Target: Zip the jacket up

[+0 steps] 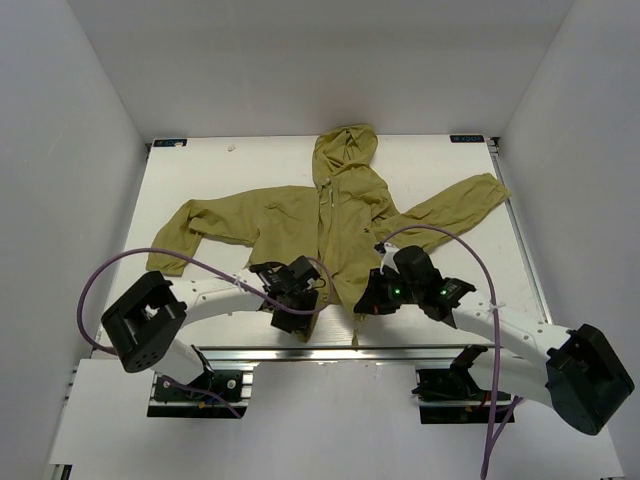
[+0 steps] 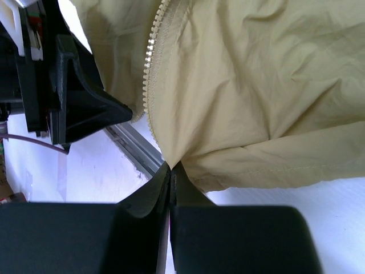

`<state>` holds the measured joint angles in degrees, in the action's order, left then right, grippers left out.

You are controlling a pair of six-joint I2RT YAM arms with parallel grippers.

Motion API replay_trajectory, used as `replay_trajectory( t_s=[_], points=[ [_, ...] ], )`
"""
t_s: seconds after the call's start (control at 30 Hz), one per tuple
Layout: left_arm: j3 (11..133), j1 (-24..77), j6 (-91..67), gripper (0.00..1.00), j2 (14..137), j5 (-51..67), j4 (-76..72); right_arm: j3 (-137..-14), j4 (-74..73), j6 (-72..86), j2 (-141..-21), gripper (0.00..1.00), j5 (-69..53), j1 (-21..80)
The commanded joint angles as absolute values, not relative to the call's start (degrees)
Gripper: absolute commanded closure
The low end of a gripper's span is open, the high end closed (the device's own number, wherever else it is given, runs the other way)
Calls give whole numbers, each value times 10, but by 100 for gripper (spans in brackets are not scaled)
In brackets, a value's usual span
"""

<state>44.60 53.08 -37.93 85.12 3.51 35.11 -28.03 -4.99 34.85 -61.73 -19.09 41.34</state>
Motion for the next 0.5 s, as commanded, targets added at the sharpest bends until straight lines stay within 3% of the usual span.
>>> replay_trajectory(
  t_s=[0.0,0.13,0.27,0.47],
  points=[
    [438,548,-395,43,882,9,339,-274,-48,359,-601,100,-172,410],
    [447,559,-403,76,910,-15,342,-269,-50,365,-587,100,-157,410],
    [467,561,-402,97,922,-15,342,-266,-53,366,-575,100,-144,409],
    [493,561,-394,100,893,-12,345,-265,-40,366,-571,100,-154,403]
  ],
)
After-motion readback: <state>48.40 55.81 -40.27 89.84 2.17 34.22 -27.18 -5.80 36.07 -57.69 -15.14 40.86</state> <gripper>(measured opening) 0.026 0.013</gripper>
